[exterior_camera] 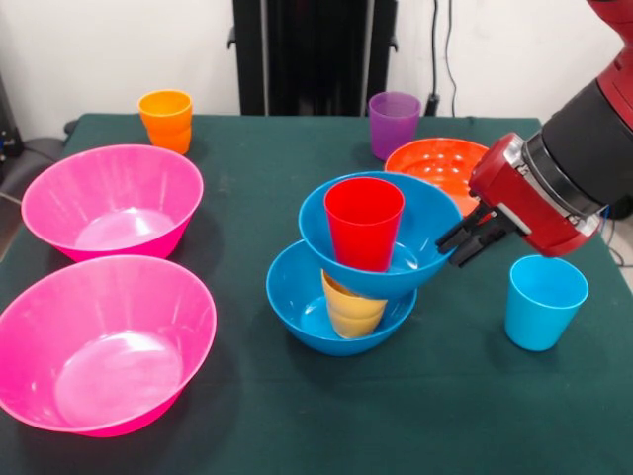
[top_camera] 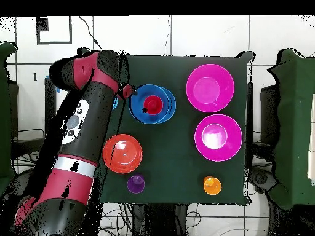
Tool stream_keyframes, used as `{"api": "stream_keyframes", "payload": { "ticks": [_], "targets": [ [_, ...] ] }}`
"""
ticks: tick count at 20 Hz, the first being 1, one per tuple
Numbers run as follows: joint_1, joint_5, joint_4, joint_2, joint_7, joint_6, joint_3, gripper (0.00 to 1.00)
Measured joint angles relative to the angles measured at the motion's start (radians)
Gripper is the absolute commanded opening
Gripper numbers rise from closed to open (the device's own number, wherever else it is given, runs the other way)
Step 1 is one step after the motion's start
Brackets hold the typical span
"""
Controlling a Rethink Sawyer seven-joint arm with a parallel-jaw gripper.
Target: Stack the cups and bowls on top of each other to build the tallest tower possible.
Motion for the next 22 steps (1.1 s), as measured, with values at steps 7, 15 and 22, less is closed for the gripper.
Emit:
{"api": "stream_keyframes", "payload": {
  "ticks": [7, 15, 22],
  "targets": [
    [0.0, -0.006, 0.004, 0.0, 0.0, 0.0, -0.004, 0.0],
    [0.001, -0.016, 0.023, 0.0, 0.0, 0.0, -0.004, 0.0],
    [0.002, -0.016, 0.038, 0.0, 0.0, 0.0, -0.004, 0.0]
  ]
}}
